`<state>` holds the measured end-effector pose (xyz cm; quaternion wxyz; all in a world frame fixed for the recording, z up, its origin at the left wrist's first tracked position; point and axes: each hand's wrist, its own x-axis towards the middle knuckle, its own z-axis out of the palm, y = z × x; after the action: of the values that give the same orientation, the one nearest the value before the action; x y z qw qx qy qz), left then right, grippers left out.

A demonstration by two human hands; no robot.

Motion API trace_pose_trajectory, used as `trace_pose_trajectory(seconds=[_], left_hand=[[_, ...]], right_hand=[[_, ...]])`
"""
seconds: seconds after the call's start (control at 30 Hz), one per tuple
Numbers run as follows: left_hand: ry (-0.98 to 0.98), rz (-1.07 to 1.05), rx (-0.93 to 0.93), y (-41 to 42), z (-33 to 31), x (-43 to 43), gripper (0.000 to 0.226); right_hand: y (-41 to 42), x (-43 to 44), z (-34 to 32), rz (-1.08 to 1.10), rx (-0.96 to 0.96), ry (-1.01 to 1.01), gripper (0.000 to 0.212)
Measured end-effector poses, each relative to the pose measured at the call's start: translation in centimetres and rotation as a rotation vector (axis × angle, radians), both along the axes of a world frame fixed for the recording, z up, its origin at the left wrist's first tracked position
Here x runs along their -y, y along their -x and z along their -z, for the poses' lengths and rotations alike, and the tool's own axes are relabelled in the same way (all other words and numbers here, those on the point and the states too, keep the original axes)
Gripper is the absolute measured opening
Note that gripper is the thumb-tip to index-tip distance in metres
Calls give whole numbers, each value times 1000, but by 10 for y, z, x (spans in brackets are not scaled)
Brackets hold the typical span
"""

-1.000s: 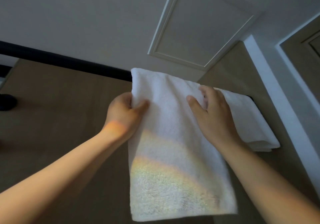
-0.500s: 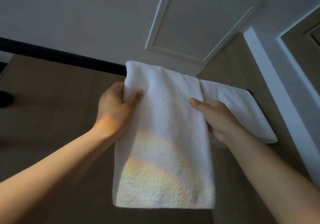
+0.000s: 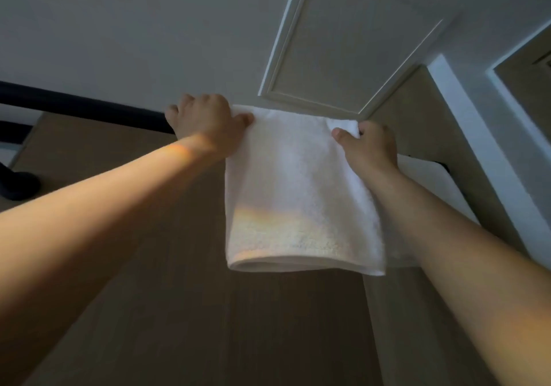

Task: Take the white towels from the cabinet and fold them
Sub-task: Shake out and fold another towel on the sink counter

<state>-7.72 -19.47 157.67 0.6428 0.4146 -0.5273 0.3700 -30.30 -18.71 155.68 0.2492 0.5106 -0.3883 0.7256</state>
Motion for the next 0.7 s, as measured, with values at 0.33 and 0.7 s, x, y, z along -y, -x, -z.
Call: trace_pose_trajectory(seconds=[0.33, 0.7], left_hand=[[-26, -156, -1, 5, -4, 8, 61], [40, -15, 118, -1, 41, -11, 60]], right_hand=[[-2, -4, 2, 186, -116, -113, 25], [6, -13, 61, -24, -171, -72, 56]])
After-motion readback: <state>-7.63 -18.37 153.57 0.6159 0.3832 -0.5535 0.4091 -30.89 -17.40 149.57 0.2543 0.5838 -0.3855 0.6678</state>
